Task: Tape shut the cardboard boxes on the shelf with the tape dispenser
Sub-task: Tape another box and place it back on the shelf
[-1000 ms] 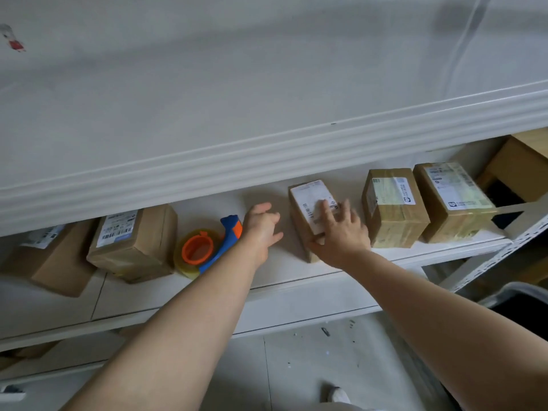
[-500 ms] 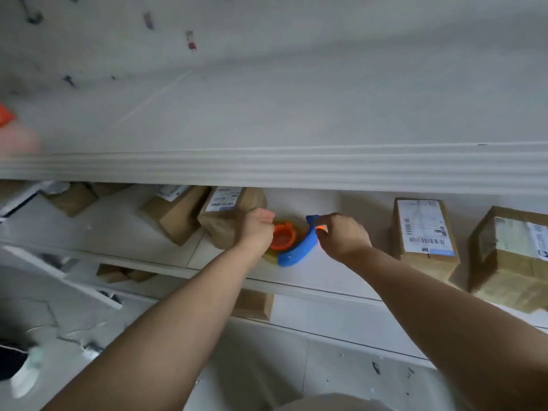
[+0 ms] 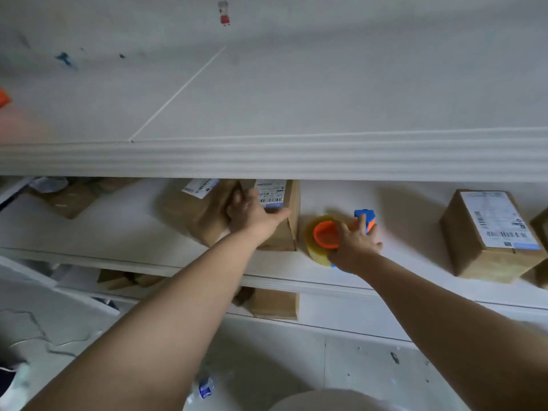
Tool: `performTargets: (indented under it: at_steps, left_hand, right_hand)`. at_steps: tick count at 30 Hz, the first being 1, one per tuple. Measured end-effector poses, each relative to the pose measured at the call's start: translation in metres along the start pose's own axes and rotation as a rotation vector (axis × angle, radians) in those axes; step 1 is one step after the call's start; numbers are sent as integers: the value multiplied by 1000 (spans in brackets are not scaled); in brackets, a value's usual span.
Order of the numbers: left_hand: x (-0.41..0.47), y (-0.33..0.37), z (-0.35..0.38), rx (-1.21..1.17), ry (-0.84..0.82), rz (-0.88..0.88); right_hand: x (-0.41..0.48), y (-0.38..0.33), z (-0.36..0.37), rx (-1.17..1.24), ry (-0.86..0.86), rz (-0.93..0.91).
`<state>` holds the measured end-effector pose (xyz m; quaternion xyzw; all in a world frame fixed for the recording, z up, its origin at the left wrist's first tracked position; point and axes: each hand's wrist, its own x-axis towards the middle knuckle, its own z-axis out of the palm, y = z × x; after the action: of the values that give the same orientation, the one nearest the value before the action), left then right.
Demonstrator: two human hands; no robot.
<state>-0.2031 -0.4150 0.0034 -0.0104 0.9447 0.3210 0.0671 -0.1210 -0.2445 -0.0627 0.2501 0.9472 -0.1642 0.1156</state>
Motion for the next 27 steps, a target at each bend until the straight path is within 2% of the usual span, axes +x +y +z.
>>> performTargets:
  at_steps: [3, 7, 13, 17, 21, 24, 27]
  left_hand:
    - [10, -4, 8, 200, -23, 85]
    - [26, -5, 8, 137, -30, 98]
    - [41, -38, -23, 109, 1, 133]
    - [42, -64, -53, 59, 18, 167]
    - [36, -85, -80, -130, -1, 68]
    - [23, -94, -94, -297, 19, -8]
    - [4, -96, -101, -465, 59, -25]
  right_hand:
    - [2, 0, 21, 147, -30, 83]
    - [6, -6, 31, 254, 15, 5]
    - [16, -41, 37, 287, 10, 13]
    - [29, -65, 40, 392, -8, 19]
    - [33, -81, 32, 384, -47, 30]
    - [23, -94, 24, 277, 54, -18]
    - [11, -101, 16, 432, 124, -148]
